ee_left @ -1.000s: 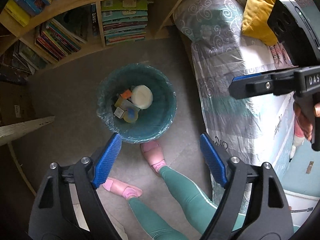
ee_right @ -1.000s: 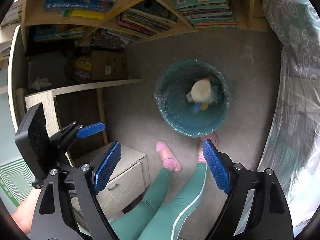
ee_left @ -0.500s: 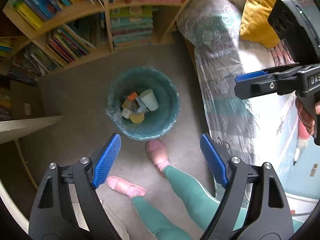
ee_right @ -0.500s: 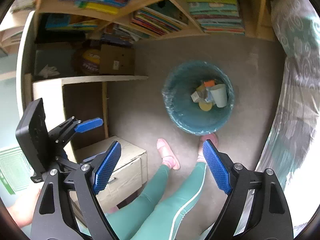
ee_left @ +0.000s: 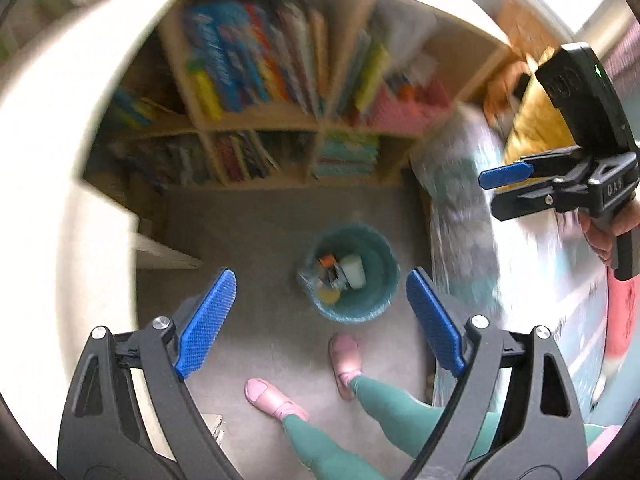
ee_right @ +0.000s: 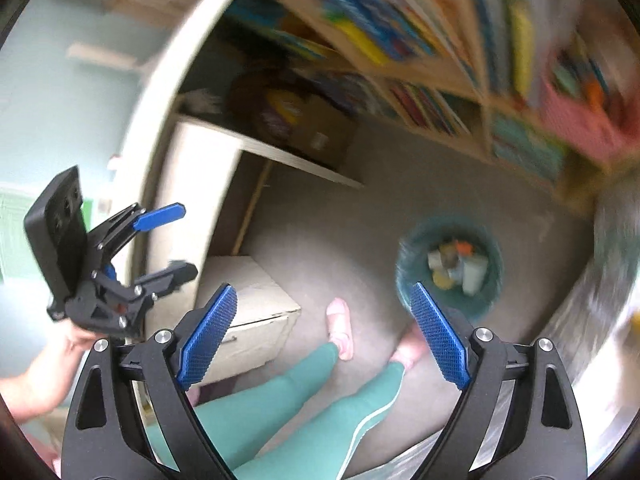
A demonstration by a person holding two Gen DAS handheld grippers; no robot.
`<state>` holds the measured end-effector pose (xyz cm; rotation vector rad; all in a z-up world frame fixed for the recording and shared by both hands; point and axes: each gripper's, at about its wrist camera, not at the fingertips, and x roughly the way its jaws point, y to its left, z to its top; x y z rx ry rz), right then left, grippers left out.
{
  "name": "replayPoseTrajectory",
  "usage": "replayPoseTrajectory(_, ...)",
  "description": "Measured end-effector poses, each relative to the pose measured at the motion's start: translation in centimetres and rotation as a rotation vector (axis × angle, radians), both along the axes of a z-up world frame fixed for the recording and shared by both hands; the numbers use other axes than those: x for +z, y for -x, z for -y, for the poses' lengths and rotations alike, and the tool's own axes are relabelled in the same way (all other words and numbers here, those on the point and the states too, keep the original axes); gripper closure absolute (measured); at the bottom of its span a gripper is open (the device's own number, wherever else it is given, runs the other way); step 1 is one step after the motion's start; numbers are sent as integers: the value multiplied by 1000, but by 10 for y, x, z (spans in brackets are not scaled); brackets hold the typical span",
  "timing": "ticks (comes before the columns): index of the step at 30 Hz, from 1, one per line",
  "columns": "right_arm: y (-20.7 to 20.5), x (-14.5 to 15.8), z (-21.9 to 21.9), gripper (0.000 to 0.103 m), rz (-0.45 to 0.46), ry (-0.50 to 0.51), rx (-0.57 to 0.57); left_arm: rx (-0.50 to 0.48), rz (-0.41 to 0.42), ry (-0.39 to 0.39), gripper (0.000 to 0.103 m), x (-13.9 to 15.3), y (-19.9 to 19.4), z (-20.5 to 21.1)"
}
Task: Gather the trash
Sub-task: 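Move both open tools back over the table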
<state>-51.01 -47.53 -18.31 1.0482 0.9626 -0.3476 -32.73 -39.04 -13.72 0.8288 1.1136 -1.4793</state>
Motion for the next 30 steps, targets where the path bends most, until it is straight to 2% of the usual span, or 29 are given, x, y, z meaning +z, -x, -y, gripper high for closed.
replayPoseTrajectory(4,-55,50,9,13,52,66,133,147,48,66,13,43,-49,-21)
replayPoseTrajectory(7,-104,83,8,13,89,114,242,294,72,113,8,72,-95,-48)
replayPoseTrajectory(11,-176,111,1,13,121,147,368,427,108,144,7,94,-147,-82)
replayPoseTrajectory(14,-240,128,-8,13,135,169,453,515,115,147,7,102,-190,-109)
replayPoseTrajectory(20,-352,155,-36,13,182,190,555,675,163,123,7,105,-281,-169)
replayPoseTrajectory(26,-465,162,-72,13,192,200,668,844,204,91,7,101,-358,-221)
replayPoseTrajectory(30,-540,160,-100,13,193,204,750,962,177,82,7,103,-412,-254)
